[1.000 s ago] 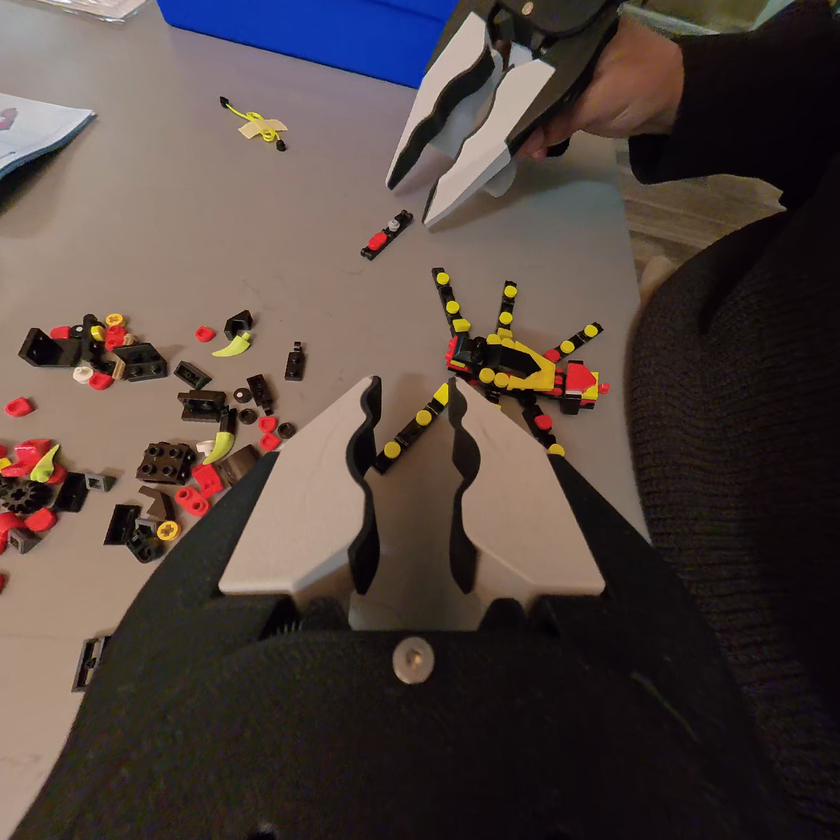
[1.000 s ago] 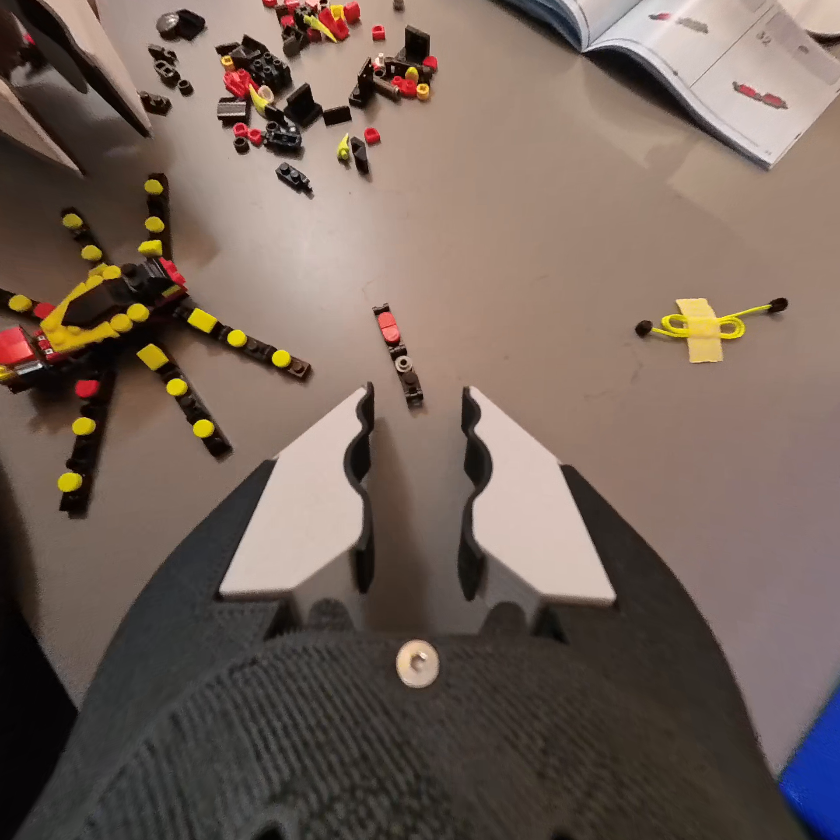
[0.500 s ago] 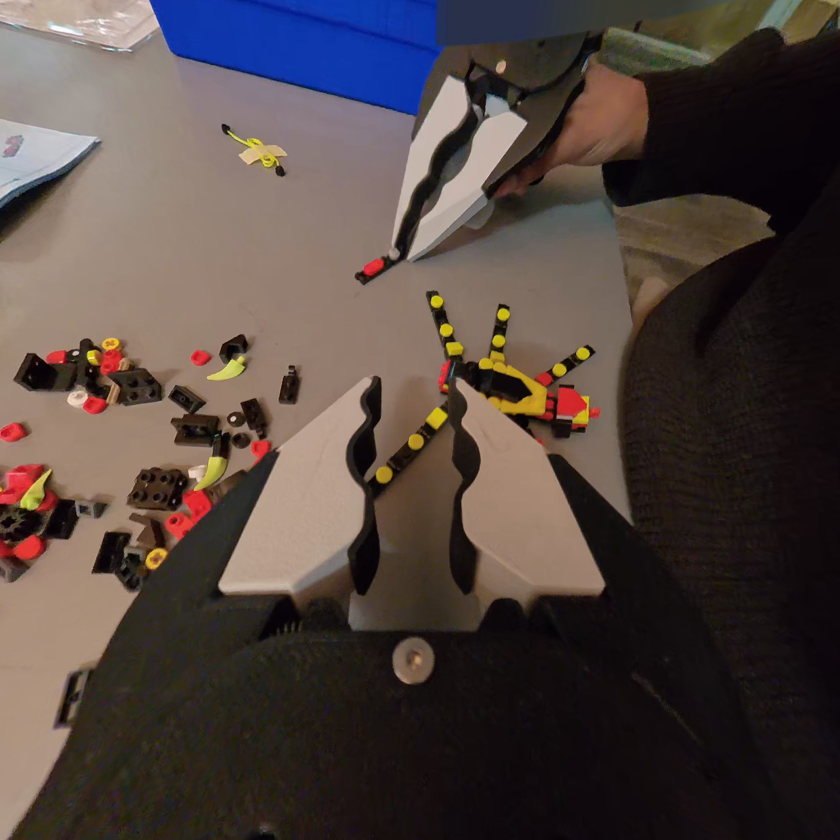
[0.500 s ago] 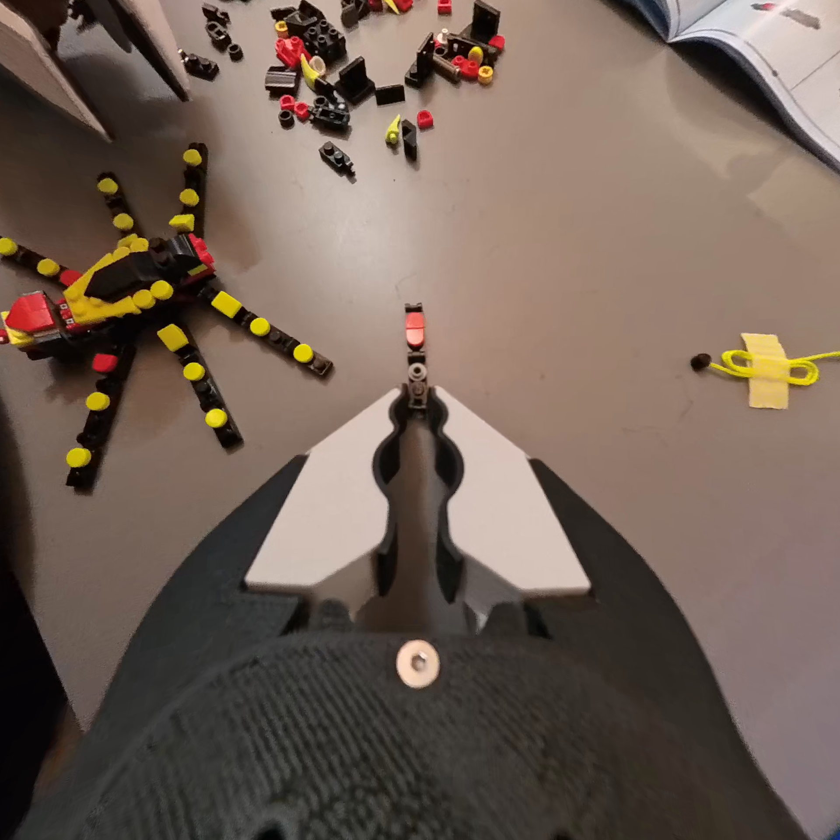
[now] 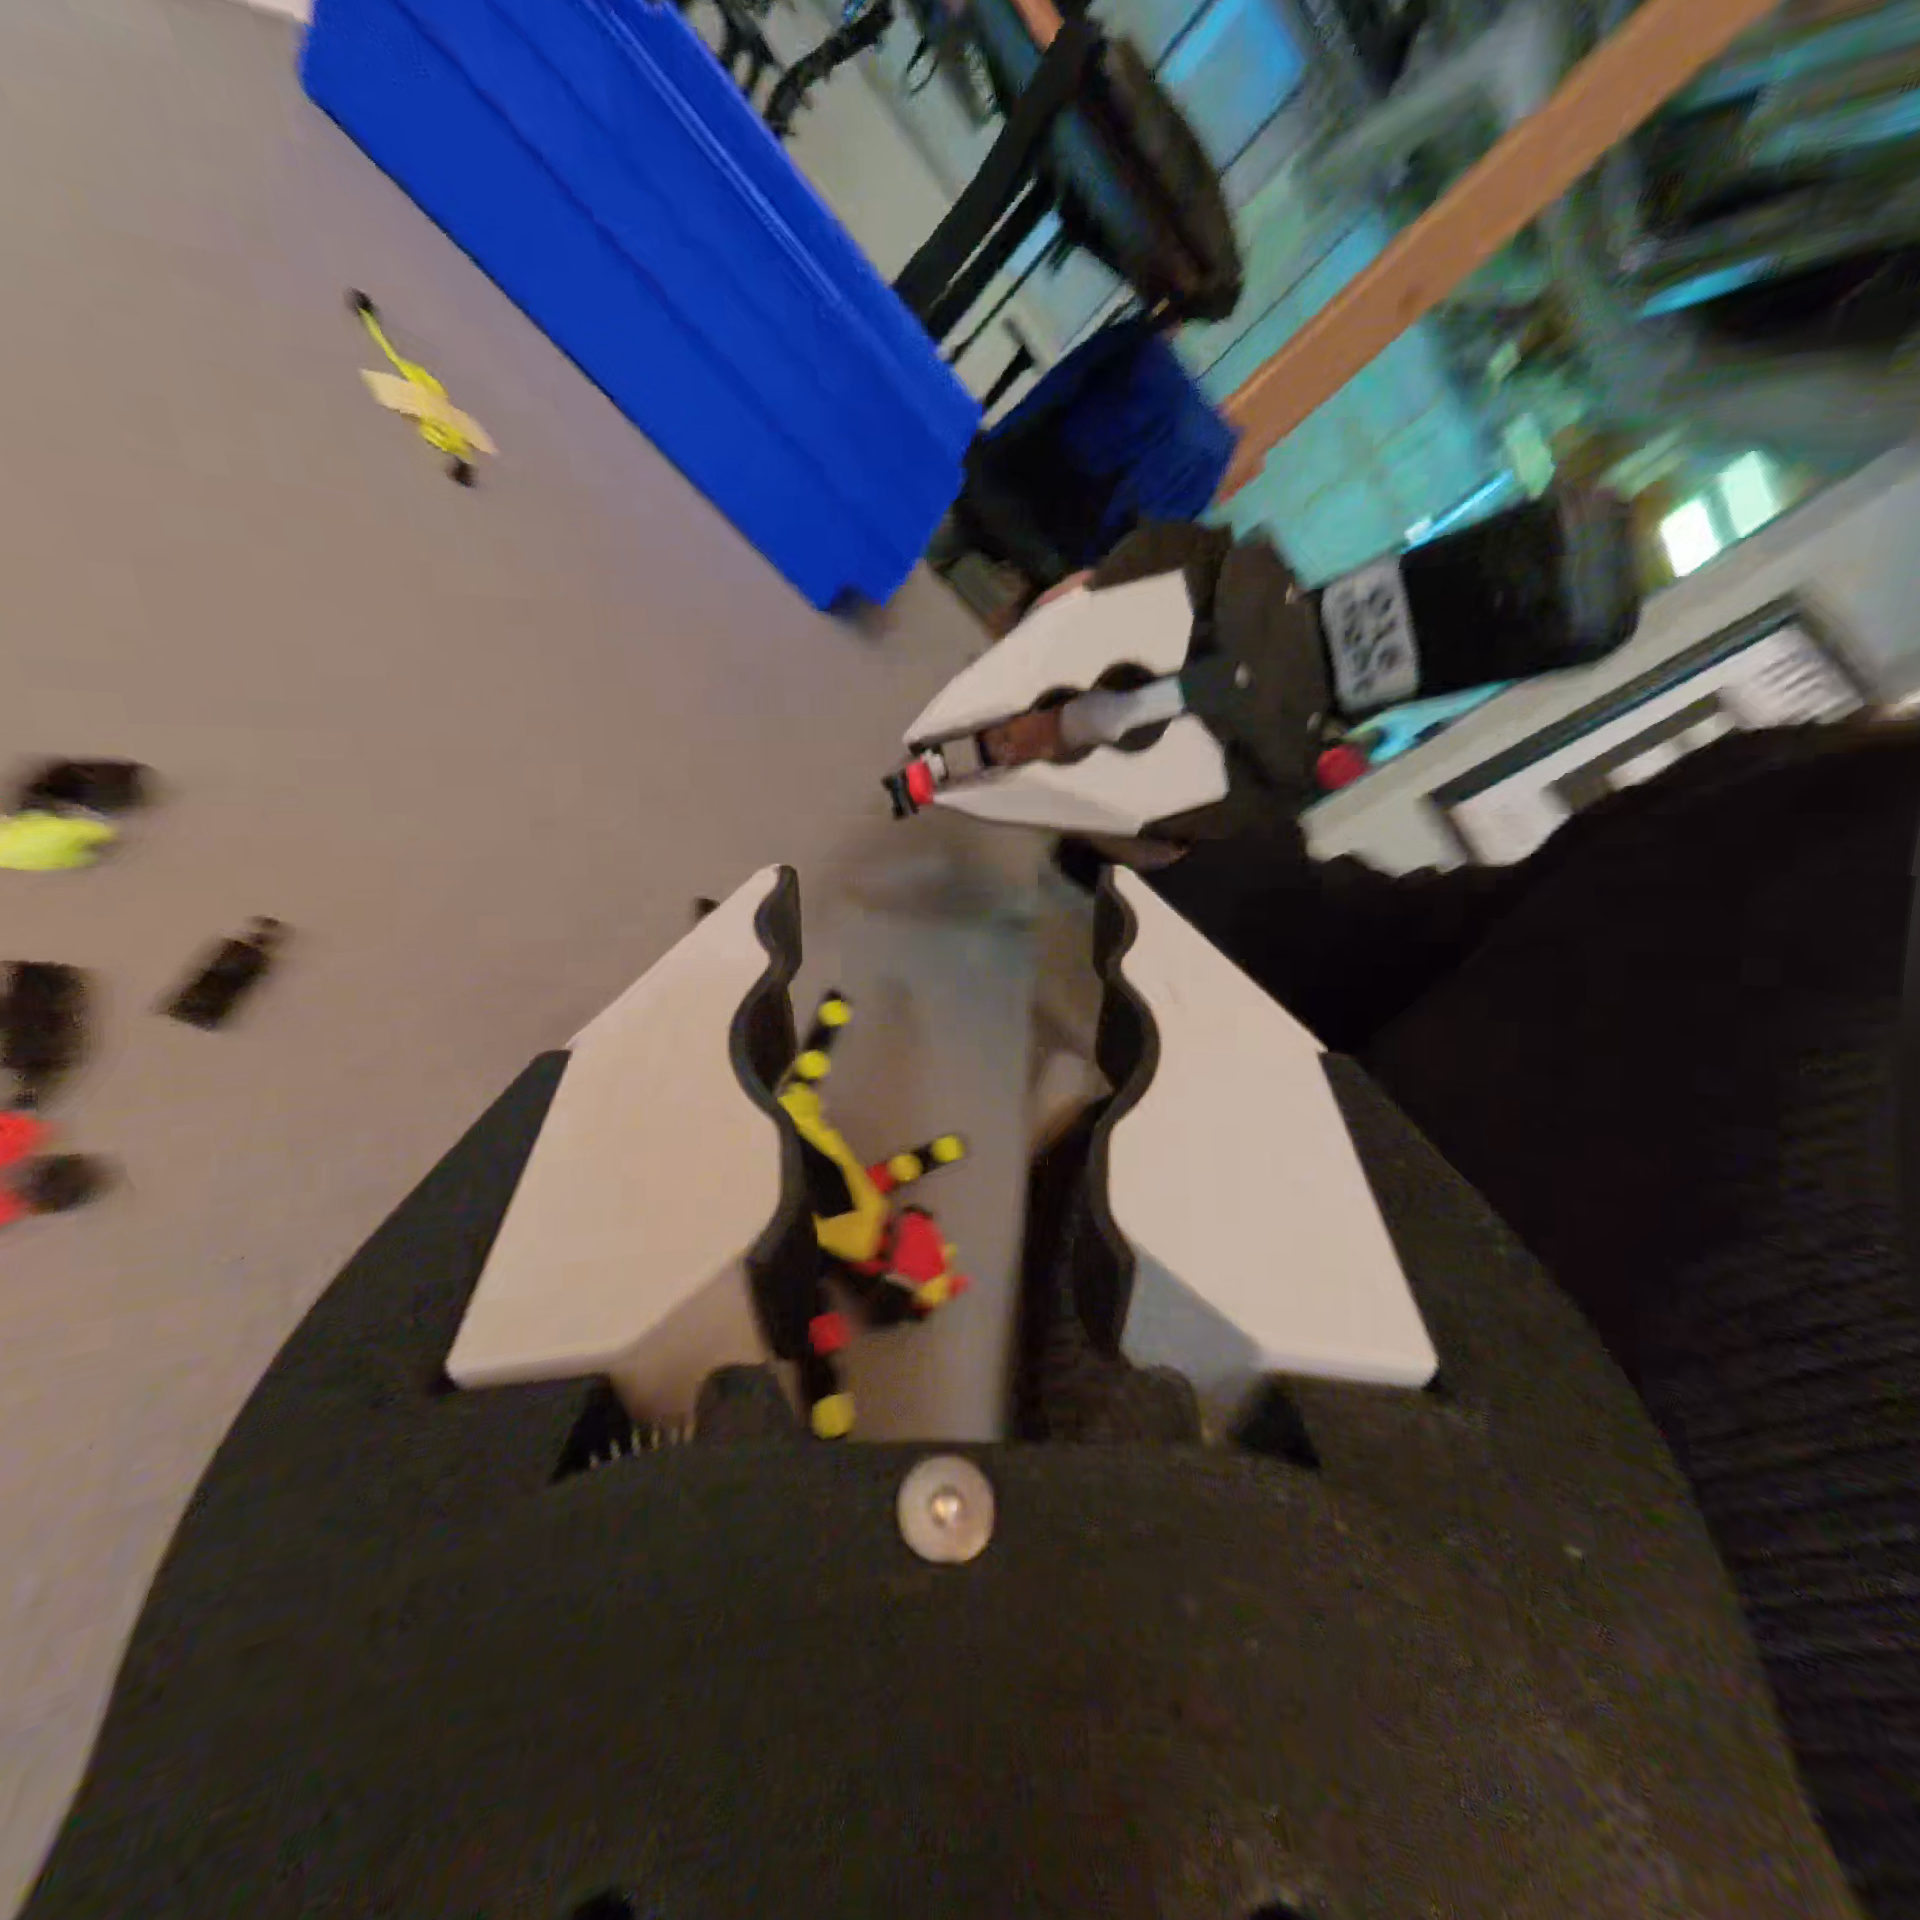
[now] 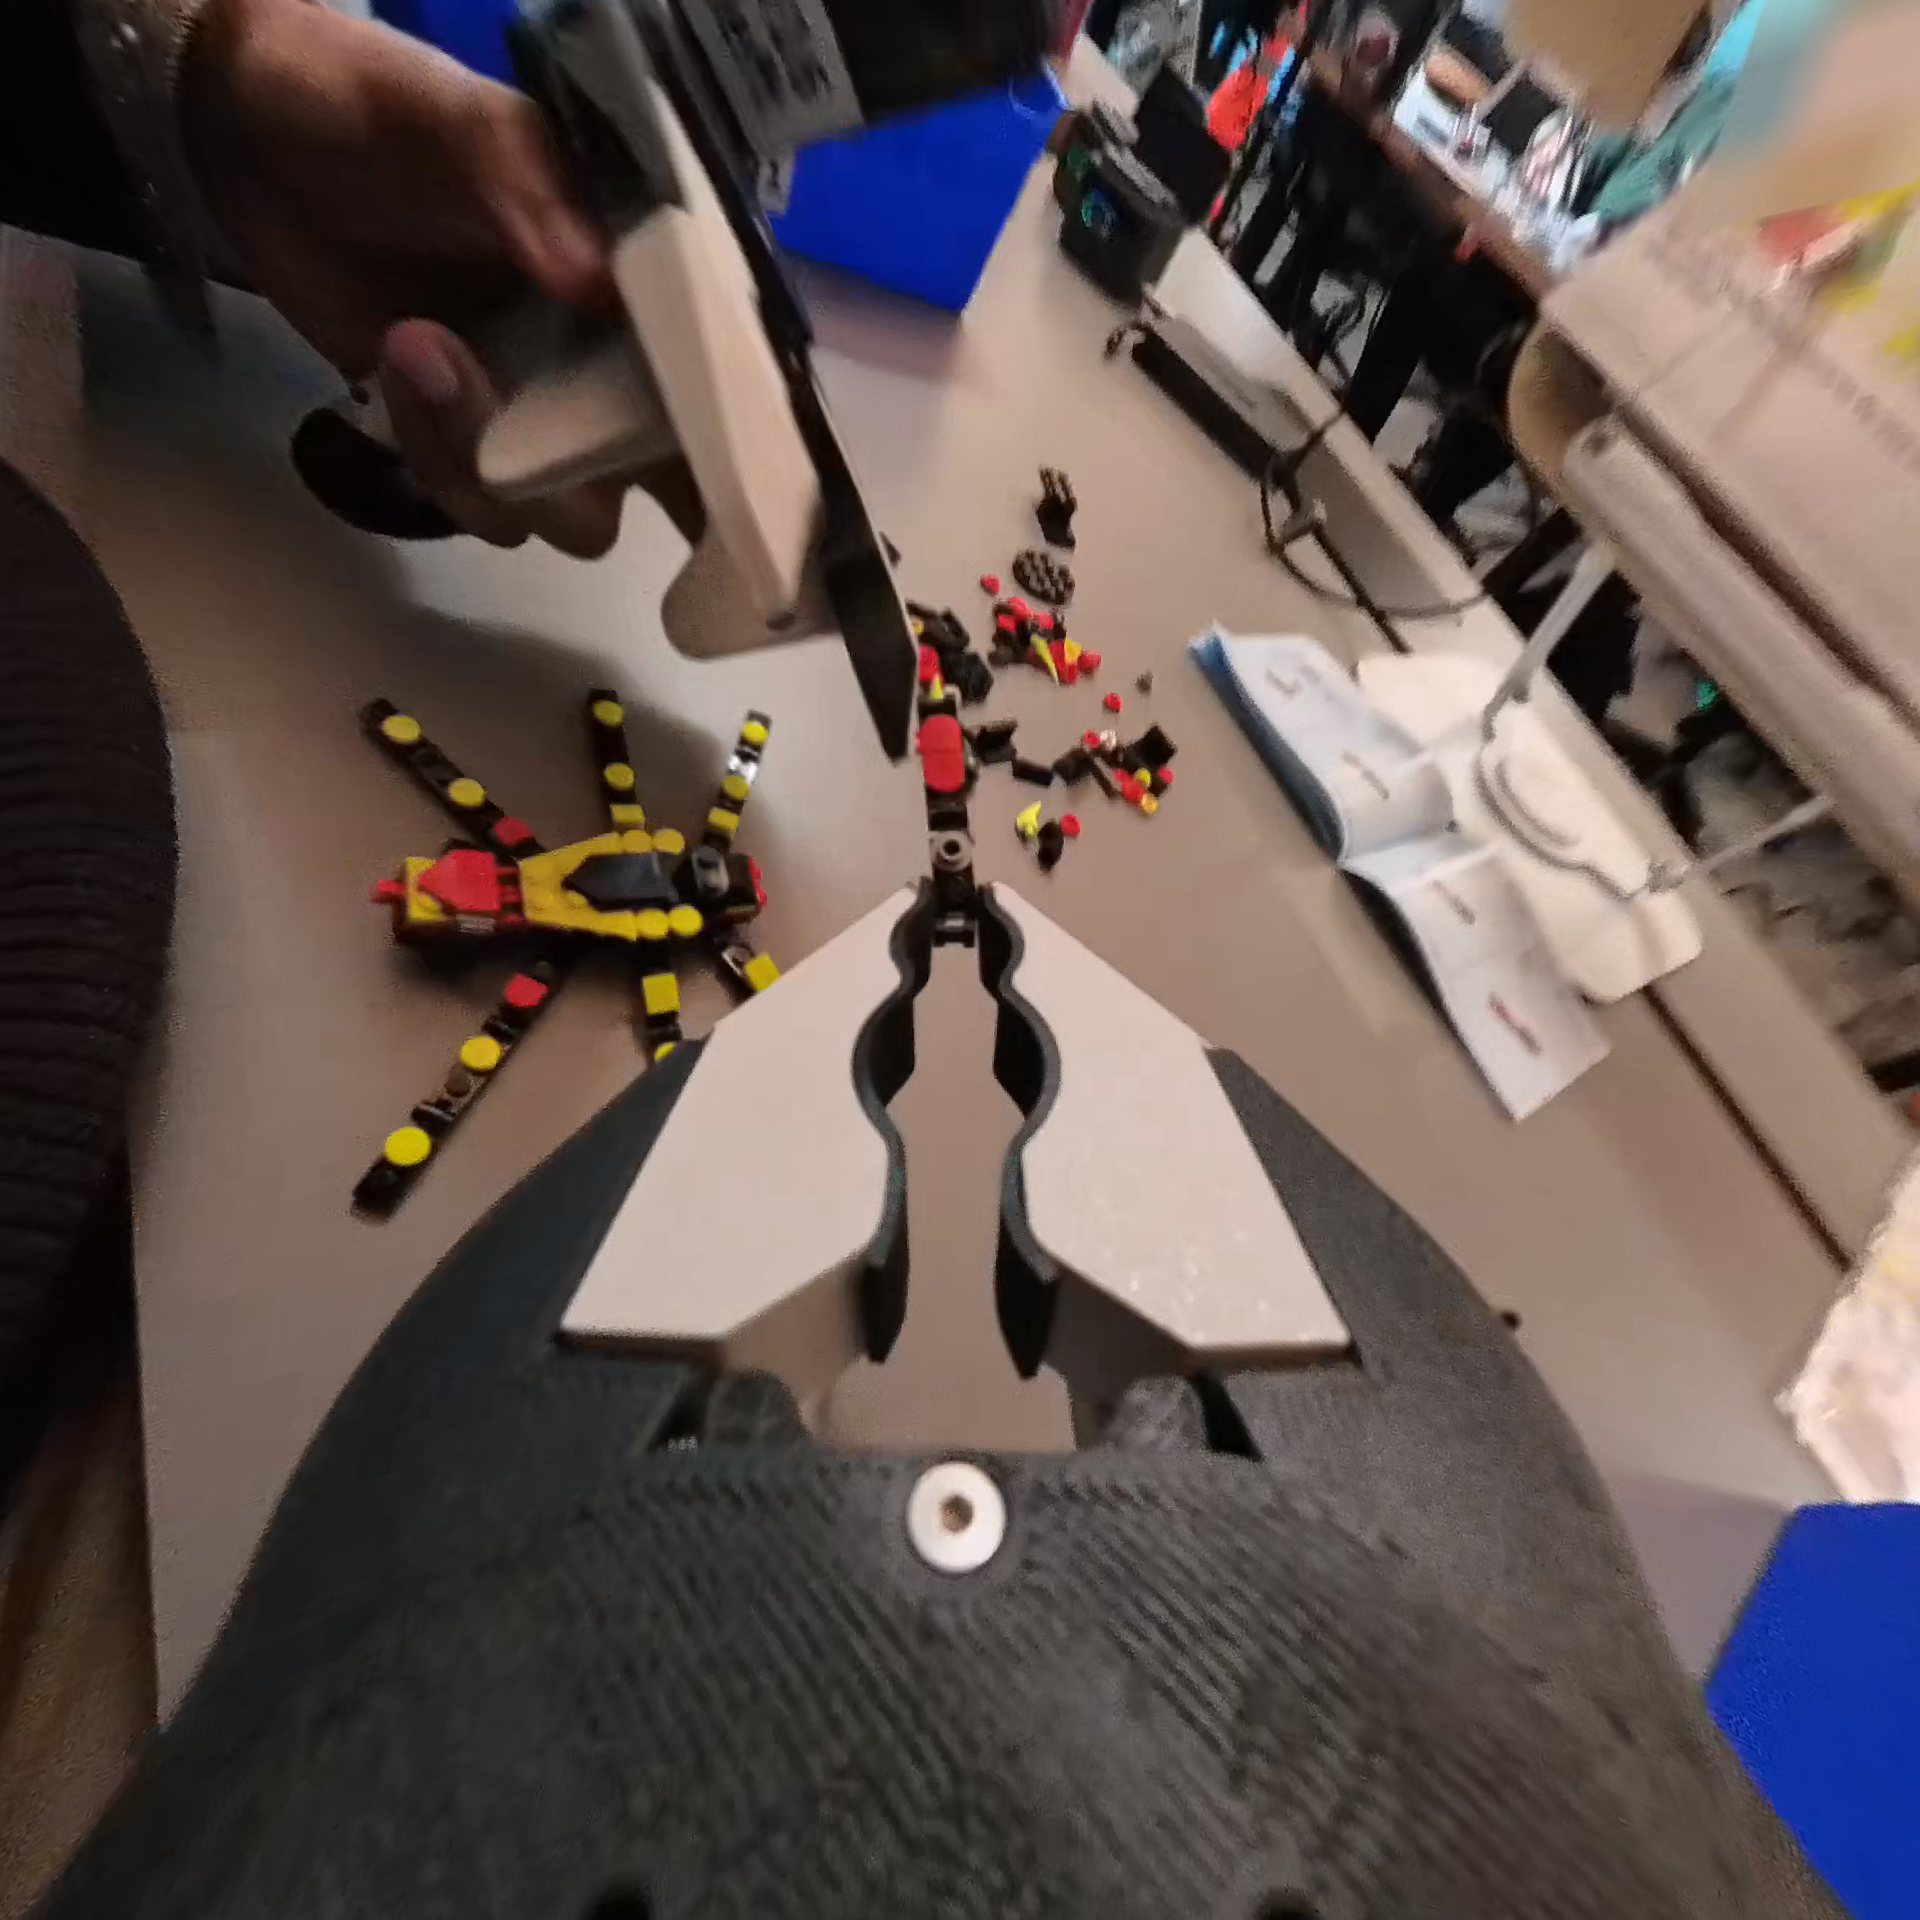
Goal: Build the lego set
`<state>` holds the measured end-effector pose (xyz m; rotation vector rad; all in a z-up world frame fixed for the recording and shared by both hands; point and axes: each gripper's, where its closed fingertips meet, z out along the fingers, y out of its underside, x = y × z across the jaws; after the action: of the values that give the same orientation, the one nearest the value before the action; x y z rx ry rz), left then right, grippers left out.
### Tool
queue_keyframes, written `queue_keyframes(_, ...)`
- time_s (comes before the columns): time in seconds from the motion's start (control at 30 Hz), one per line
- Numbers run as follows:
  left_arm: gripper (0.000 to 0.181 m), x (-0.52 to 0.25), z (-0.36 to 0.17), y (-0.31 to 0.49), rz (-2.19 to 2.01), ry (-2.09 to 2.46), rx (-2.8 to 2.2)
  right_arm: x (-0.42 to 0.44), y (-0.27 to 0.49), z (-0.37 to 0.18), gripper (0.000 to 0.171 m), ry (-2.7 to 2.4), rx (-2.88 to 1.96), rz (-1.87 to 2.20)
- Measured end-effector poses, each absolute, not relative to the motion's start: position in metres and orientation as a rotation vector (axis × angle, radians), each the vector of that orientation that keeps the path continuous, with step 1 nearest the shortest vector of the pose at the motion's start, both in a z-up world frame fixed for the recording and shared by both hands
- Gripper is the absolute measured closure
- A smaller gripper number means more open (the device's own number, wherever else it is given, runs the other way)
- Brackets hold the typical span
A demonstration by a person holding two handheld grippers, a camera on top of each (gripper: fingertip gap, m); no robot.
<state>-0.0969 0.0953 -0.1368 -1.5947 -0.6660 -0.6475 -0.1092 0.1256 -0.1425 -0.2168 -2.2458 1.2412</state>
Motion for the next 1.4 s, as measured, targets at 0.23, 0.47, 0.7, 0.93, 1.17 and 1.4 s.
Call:
queue_keyframes(0.23, 0.15, -0.08, -0.134, 0.104, -0.829, -0.694, -1.526, -0.086, 0.105, -0.137, 0.165, -2.222, -0.031, 1.239)
queue_keyframes(0.47, 0.177, -0.078, -0.131, 0.101, -0.829, -0.653, -1.512, -0.084, 0.102, -0.132, 0.149, -2.2, -0.037, 1.262)
queue_keyframes(0.7, 0.177, -0.084, -0.114, 0.09, -0.667, -0.508, -1.495, -0.09, 0.11, -0.105, 0.109, -2.188, -0.485, 1.832)
queue_keyframes(0.93, 0.177, -0.064, -0.104, 0.092, -0.529, -0.289, -1.547, -0.072, 0.096, -0.103, 0.138, -2.273, -0.53, 2.077)
queue_keyframes(1.17, 0.177, -0.057, -0.106, 0.094, -0.515, -0.244, -1.571, -0.061, 0.091, -0.102, 0.164, -2.323, -0.516, 2.175)
queue_keyframes(1.4, 0.177, -0.057, -0.106, 0.094, -0.518, -0.242, -1.573, -0.061, 0.09, -0.103, 0.165, -2.346, -0.507, 2.133)
